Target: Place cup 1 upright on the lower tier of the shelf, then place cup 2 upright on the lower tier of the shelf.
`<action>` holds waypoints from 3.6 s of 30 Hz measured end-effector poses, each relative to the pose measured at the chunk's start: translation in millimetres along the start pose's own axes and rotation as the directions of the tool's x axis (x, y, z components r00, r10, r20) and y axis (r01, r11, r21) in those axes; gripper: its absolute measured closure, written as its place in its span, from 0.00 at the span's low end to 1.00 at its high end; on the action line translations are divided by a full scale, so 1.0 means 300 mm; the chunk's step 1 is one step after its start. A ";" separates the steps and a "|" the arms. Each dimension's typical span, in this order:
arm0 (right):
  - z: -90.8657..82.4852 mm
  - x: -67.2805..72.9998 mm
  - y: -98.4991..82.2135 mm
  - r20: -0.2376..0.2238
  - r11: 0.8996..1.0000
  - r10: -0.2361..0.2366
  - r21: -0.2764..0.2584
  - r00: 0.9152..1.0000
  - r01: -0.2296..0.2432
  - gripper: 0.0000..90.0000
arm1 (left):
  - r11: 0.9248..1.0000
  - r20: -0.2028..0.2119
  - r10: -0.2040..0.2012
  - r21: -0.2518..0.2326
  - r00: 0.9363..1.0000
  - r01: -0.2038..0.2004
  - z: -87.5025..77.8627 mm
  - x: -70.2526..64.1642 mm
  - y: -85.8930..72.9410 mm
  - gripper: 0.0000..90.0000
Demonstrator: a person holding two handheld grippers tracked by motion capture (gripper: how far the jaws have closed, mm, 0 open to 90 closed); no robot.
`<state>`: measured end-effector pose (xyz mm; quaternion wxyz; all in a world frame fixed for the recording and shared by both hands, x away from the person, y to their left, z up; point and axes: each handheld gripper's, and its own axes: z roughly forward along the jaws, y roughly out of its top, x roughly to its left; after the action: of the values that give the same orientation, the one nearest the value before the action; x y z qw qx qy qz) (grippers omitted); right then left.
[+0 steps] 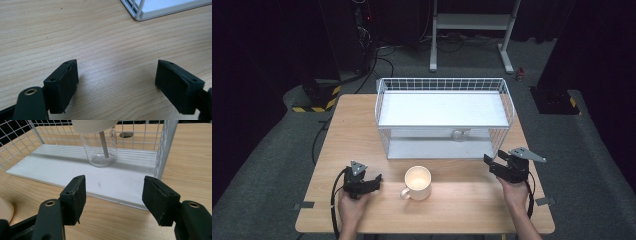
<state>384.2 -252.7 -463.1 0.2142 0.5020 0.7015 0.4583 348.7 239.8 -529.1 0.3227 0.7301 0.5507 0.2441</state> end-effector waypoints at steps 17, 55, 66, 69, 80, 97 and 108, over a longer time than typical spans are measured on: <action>-0.040 -0.020 -0.033 0.006 1.000 0.002 -0.013 1.000 -0.002 0.40 | 1.000 -0.001 0.000 0.000 1.000 0.000 0.000 0.000 0.000 0.21; -0.090 -0.067 -0.154 0.080 0.999 -0.042 0.023 0.996 0.041 0.39 | 1.000 0.000 0.000 0.000 1.000 0.000 0.000 0.000 0.000 0.21; -0.081 -0.050 -0.185 0.103 0.992 -0.104 0.079 0.989 0.096 0.39 | 1.000 0.000 0.001 0.001 1.000 -0.001 0.000 0.000 0.000 0.21; -0.078 -0.047 -0.191 0.109 0.990 -0.118 0.093 0.987 0.108 0.38 | 1.000 -0.003 -0.001 0.000 1.000 0.001 -0.001 -0.002 0.000 0.21; -0.063 -0.041 -0.225 0.114 0.973 -0.169 0.177 0.979 0.148 0.37 | 1.000 -0.002 -0.001 0.002 1.000 0.001 -0.001 -0.002 0.000 0.21; 0.010 -0.041 -0.221 0.060 0.955 -0.168 0.256 0.984 0.147 0.26 | 1.000 0.002 -0.020 0.020 1.000 0.020 -0.018 -0.016 -0.002 0.17; 0.016 -0.040 -0.218 0.065 0.956 -0.163 0.257 0.984 0.141 0.25 | 0.999 0.124 -0.028 -0.036 0.992 0.032 -0.100 -0.057 -0.005 0.16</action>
<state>359.4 -266.3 -523.5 0.2135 0.4886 0.7806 0.3261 321.6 229.7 -510.1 0.3734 0.7292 0.5359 0.2039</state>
